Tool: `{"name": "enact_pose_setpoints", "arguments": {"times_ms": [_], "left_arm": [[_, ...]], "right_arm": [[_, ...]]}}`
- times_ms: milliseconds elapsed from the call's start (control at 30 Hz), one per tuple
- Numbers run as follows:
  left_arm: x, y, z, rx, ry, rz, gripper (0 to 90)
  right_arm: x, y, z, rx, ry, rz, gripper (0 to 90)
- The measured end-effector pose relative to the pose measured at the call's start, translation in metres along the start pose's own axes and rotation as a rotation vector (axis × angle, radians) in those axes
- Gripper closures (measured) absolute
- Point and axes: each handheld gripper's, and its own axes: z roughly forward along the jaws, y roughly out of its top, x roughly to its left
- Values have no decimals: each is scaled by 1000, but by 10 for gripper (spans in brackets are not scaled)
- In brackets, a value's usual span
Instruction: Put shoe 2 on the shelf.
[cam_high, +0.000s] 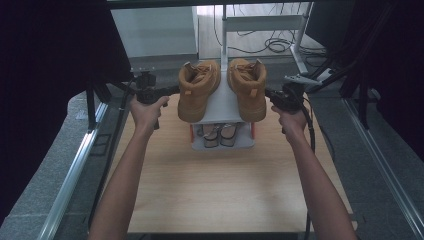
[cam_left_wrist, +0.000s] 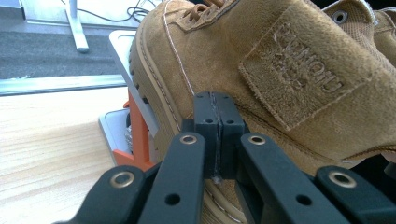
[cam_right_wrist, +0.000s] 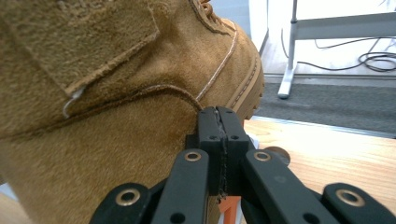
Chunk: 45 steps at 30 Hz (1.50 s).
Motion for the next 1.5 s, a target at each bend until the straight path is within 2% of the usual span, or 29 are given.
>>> {"name": "enact_pose_setpoints", "arguments": {"times_ms": [100,200,233,333,600,667,900,1167,1500], "left_arm": [[-1,0,1,-5,-3,-8,900],[-5,-1,6,1,-67,-30,900],[-7,-1,8,2,-73,-24,899],[-15,-1,12,9,-61,15,899],[-21,-3,16,6,-62,10,900],[-23,-4,17,-2,-56,13,900],[-22,-4,17,-3,-61,14,899],[-25,-6,18,-7,-50,16,900],[-27,-7,20,-11,-48,15,900]], "right_arm": [[2,1,3,2,-14,-5,896],[6,2,5,11,-12,-8,896],[8,2,7,13,-9,-14,896],[13,2,10,20,-1,-20,896],[29,0,23,24,41,-15,897],[32,-1,24,22,32,-18,897],[30,-1,24,23,43,-11,897],[35,-1,25,25,18,-28,898],[37,-1,28,26,23,-29,899]]}}
